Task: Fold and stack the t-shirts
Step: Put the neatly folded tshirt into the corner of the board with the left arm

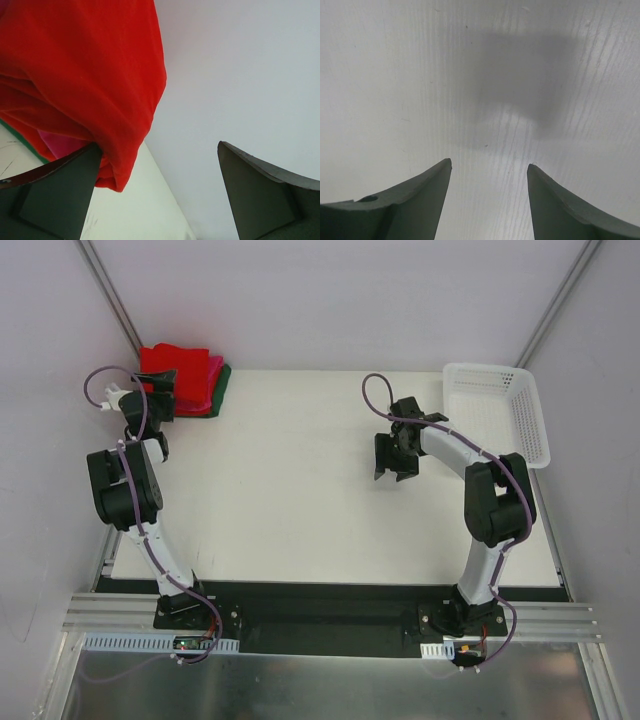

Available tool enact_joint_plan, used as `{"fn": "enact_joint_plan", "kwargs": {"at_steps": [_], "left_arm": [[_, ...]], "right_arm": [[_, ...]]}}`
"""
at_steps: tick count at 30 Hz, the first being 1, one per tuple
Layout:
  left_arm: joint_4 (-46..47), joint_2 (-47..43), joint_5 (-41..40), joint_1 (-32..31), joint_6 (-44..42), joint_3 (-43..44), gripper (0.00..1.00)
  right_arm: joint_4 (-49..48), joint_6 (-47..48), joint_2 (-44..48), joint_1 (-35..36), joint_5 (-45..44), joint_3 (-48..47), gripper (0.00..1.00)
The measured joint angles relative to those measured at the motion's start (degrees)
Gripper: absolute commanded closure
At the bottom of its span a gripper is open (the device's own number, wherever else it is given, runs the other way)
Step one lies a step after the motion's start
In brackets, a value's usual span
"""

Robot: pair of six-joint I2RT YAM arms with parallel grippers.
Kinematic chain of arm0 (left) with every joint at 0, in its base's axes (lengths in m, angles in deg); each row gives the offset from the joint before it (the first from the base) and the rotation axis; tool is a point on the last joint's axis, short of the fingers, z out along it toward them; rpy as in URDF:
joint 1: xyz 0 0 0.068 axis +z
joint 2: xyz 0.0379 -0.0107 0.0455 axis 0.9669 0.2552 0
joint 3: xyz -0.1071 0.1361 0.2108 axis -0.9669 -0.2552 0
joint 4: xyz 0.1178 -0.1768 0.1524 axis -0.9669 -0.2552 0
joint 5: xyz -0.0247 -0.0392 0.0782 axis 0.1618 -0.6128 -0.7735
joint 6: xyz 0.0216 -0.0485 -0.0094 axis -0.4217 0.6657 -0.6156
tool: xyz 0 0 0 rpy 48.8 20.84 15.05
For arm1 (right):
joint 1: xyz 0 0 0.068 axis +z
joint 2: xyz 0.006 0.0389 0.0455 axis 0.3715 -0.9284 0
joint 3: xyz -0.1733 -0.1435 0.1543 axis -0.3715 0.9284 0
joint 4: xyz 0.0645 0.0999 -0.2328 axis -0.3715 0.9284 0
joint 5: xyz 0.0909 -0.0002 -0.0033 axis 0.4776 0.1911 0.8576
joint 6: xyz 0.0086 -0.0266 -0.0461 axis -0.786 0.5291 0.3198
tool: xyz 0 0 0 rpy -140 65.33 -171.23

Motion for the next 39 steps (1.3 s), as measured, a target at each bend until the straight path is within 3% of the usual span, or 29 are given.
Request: {"fn": "enact_joint_plan", "kwargs": {"at_steps": [21,30,34,39], "left_arm": [[0.4,-8.0,2.0,0.0,-1.2,-13.7,0.01],[-1.4,-16.9,7.3,-0.3,-3.1,-19.6,0.01],[-5.7,-24.5,11.4,-1.7,-7.3,-18.7,0.01],[-22.1,-34.9,13.1,-6.6,-19.9,-11.7,0.01]], "right_arm": [[-0.1,-0.2,0.5,0.0,1.0,0.0,0.36],[-1.2,-0.7,1.6,0.0,2.3,0.4,0.36],[-1.7,-0.9,2.1,0.0,2.7,1.4,0.36],[-2.3,-0.9,3.1,0.1,2.8,2.2,0.36]]}}
